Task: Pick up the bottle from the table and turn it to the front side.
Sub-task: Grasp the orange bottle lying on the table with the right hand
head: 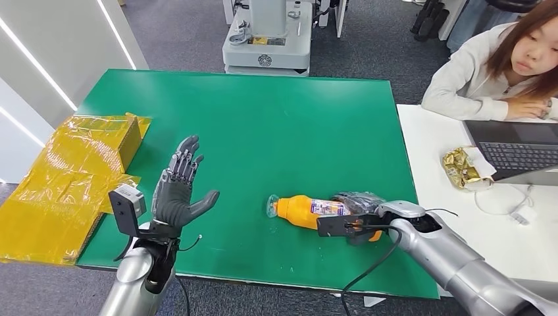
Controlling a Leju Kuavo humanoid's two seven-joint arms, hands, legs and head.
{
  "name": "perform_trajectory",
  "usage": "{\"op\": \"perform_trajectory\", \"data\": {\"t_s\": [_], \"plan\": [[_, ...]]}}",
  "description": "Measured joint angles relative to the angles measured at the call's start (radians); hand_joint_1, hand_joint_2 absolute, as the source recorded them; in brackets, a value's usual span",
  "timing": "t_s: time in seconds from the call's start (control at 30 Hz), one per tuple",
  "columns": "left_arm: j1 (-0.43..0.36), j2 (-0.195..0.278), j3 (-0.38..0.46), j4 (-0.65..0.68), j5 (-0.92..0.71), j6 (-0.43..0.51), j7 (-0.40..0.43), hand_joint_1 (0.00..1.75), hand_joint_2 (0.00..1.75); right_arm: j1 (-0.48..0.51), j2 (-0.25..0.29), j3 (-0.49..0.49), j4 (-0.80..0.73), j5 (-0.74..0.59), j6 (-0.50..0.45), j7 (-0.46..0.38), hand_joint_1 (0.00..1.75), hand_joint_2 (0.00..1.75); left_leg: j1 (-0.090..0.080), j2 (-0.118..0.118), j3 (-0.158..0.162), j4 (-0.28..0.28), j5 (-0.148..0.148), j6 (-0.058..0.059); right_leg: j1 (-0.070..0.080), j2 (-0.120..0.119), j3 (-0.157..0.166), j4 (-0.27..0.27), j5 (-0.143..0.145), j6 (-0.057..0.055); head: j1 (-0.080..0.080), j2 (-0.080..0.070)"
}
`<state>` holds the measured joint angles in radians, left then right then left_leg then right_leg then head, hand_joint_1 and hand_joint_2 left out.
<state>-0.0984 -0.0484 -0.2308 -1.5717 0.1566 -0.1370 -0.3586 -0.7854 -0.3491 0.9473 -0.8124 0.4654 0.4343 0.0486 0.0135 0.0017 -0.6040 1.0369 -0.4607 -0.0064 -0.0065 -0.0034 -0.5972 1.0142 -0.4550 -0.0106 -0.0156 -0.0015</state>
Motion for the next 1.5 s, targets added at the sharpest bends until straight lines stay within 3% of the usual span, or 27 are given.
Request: {"op": "perform_trajectory", "data": {"t_s": [0.07,0.1,0.27,0.47,0.67,0.97,1.13,1.33,1.5], "plan": [[0.003,0.000,0.000,0.000,-0.002,-0.001,0.000,0.00,1.75,0.013,0.000,-0.013,-0.010,0.012,-0.012,0.001,1.36,1.75,0.000,0.000,0.000,0.000,0.000,0.000,0.000,0.000,0.000,0.000,0.000,0.000,0.000,0.000],[0.005,0.000,0.000,0.000,-0.003,-0.001,0.000,0.00,1.75,0.018,0.000,-0.020,-0.015,0.018,-0.016,0.001,1.50,1.75,0.000,0.000,0.000,0.000,0.000,0.000,0.000,0.000,0.000,0.000,0.000,0.000,0.000,0.000],[0.018,0.000,0.000,0.000,-0.015,-0.005,0.000,0.00,1.75,0.044,0.000,-0.052,-0.031,0.047,-0.040,-0.005,1.51,1.75,0.000,0.000,0.001,0.000,0.000,0.000,0.000,0.000,0.001,0.000,0.000,0.000,0.000,0.000],[0.046,0.000,0.000,0.000,-0.026,-0.006,-0.013,0.00,1.75,0.073,0.000,-0.089,-0.049,0.059,-0.077,-0.028,1.68,1.75,0.000,0.000,0.001,0.000,0.000,0.000,0.000,0.000,0.001,0.000,0.000,0.000,0.000,0.000],[0.077,0.001,0.000,-0.002,-0.039,-0.007,-0.031,0.00,1.75,0.122,-0.004,-0.139,-0.084,0.045,-0.126,-0.055,1.73,1.75,0.000,0.000,0.001,0.000,0.000,0.000,0.000,0.000,0.001,0.000,0.000,0.000,0.000,0.000],[0.093,0.003,0.000,-0.004,-0.044,-0.008,-0.047,0.00,1.75,0.225,-0.026,-0.244,-0.166,-0.020,-0.173,-0.108,1.75,1.75,0.000,0.000,0.000,0.000,0.000,0.000,0.000,0.000,0.001,0.000,0.000,0.000,0.000,0.000],[0.093,0.003,0.000,-0.006,-0.044,0.001,-0.048,0.00,1.75,0.269,-0.038,-0.301,-0.192,-0.123,-0.199,-0.179,1.75,1.75,0.000,-0.001,0.000,0.000,0.000,0.000,0.000,-0.001,0.000,0.000,0.000,0.000,0.000,0.000],[0.091,0.003,-0.003,-0.005,-0.043,0.004,-0.057,0.00,1.75,0.440,-0.049,-0.448,-0.313,-0.272,-0.323,-0.253,1.75,1.75,0.000,-0.004,-0.002,0.000,-0.001,0.001,0.000,-0.004,-0.001,-0.001,-0.002,0.002,0.000,0.000],[0.056,0.003,-0.019,0.009,-0.042,-0.002,-0.062,0.00,1.75,0.597,-0.046,-0.571,-0.452,-0.298,-0.408,-0.274,1.74,1.75,0.000,-0.004,-0.004,0.000,-0.002,0.001,0.000,-0.004,-0.001,-0.001,-0.003,0.002,0.000,0.000]]}}
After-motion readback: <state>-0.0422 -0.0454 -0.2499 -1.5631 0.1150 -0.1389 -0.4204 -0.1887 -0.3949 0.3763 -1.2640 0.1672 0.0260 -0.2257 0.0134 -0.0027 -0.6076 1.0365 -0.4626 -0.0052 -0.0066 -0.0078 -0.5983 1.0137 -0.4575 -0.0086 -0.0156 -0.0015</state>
